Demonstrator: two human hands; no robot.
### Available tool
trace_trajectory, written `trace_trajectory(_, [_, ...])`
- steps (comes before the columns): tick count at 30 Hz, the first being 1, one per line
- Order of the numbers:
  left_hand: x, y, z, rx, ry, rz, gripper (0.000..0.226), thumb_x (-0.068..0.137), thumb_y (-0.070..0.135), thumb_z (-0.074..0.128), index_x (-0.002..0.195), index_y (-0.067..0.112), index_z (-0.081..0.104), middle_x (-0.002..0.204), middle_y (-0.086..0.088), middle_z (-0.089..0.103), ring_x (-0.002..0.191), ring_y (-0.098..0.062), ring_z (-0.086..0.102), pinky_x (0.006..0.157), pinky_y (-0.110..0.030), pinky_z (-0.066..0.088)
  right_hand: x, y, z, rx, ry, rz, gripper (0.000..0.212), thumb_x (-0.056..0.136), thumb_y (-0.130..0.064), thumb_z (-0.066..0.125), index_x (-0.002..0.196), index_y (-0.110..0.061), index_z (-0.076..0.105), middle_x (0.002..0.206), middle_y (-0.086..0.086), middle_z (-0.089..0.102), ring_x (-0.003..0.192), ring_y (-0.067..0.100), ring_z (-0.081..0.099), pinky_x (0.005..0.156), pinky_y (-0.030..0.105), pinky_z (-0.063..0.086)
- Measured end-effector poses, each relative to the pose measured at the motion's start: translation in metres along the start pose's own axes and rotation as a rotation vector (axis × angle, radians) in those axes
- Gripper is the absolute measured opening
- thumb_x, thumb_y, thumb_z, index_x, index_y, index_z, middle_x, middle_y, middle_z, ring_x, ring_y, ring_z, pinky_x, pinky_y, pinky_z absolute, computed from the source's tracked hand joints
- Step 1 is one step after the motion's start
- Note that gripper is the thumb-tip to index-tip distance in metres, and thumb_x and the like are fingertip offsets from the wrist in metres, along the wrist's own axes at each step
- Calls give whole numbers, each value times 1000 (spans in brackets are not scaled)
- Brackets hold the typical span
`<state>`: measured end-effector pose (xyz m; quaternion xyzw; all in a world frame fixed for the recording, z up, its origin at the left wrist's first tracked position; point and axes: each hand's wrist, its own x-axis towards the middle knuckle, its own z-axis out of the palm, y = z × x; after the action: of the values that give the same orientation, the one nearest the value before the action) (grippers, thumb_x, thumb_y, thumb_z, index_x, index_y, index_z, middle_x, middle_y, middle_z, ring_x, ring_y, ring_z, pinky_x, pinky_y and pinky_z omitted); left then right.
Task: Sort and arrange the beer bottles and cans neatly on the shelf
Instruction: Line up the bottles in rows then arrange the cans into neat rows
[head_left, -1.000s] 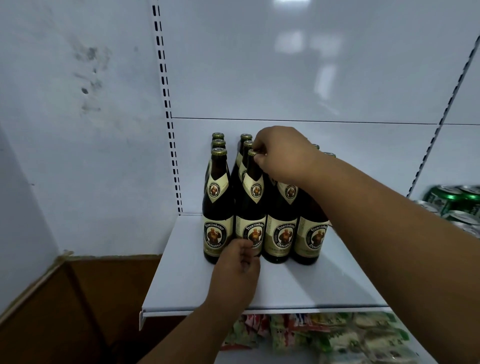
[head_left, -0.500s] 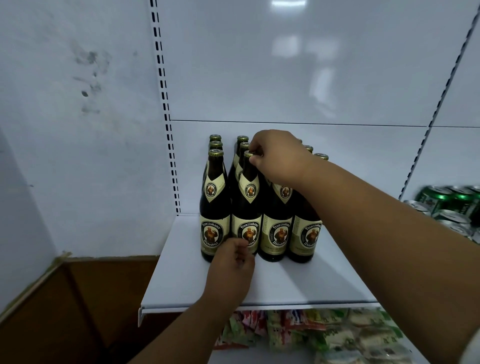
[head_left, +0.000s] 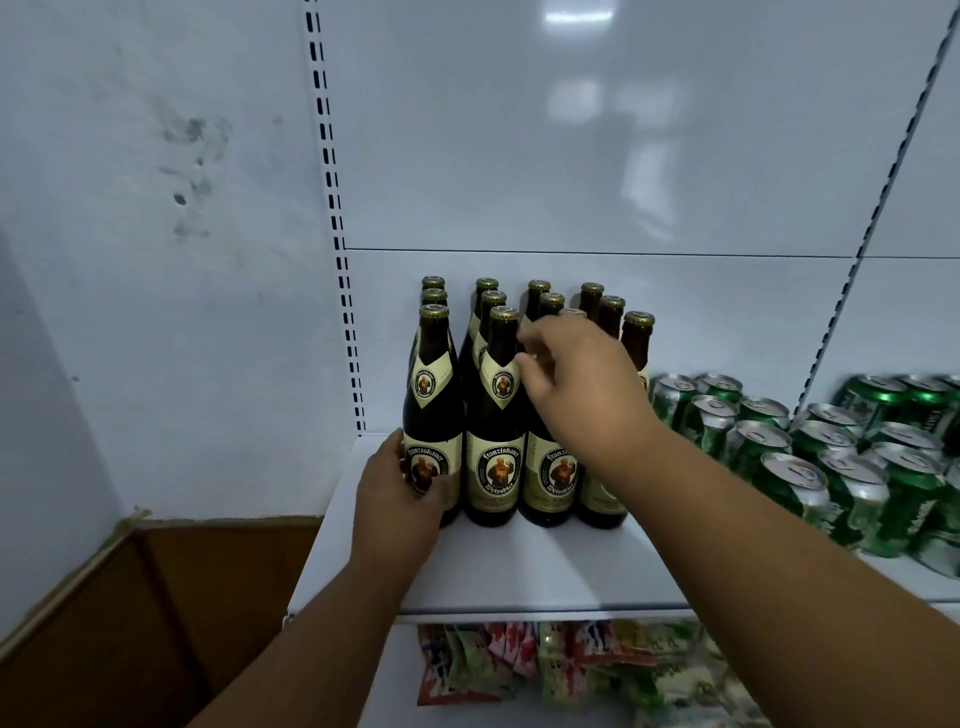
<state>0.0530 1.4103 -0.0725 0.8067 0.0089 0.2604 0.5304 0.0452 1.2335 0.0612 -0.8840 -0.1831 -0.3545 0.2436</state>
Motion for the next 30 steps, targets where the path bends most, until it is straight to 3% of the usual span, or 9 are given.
trace_trajectory(2, [1,0,0,-25,0,7,47,79,11,78,112,34,56,101,24,59,94,9,60,80,-21,52,-16,4,4,37,26,39,16,94,-21,59,106,-16,67,98,-1,62,89,14,57,79,32,50])
trace_trajectory(7, [6,-8,-1,-12,-1,-36,61,75,23,84,127,24,50,116,8,55,101,-7,58,85,-28,52,-60,26,16,123,132,176,8,91,-17,64,98,-18,69,90,-7,62,81,7,59,74,26,51])
trace_trajectory(11, [8,-10,-3,-5,-3,-16,65,74,25,85,128,23,49,117,7,54,99,-5,57,82,-23,49,-80,46,22,195,218,292,7,90,-16,65,95,-20,67,89,-8,62,81,4,59,74,29,52])
trace_trajectory(14, [10,-15,-2,-41,-42,-12,66,77,29,82,132,24,46,121,7,53,105,-6,56,83,-23,49,-85,61,23,154,385,314,10,89,-15,65,99,-15,63,97,-4,57,91,14,55,81,36,50])
trace_trajectory(16, [11,-14,-2,-109,-68,-17,64,84,32,75,139,24,41,129,8,50,113,-7,53,88,-24,48,-85,76,28,126,446,371,25,91,-23,61,113,-11,59,111,1,53,107,19,49,92,38,44])
trace_trajectory(20, [21,-7,0,-328,-91,-117,63,97,45,50,153,29,26,153,5,36,138,-14,39,112,-37,36,-74,100,37,551,360,729,54,99,-56,35,144,-26,41,145,3,46,133,20,41,112,46,34])
trace_trajectory(23, [20,-6,4,-420,-182,-126,72,88,72,41,151,41,26,154,11,36,141,-12,37,117,-43,31,-65,116,46,987,129,932,65,91,-74,26,143,-38,45,147,-3,48,127,17,46,107,44,32])
trace_trajectory(26, [17,-18,7,-432,-229,-85,67,85,76,37,145,47,35,146,14,48,135,-9,45,113,-42,37,-67,123,52,1100,40,944,70,87,-78,27,136,-36,55,132,-7,60,107,10,57,100,40,37])
trace_trajectory(30, [31,-16,3,-574,-197,-202,64,93,72,29,150,41,31,150,17,40,138,-9,38,110,-34,31,-62,143,47,1127,75,880,75,89,-74,23,139,-26,53,137,-3,59,128,17,51,114,48,29])
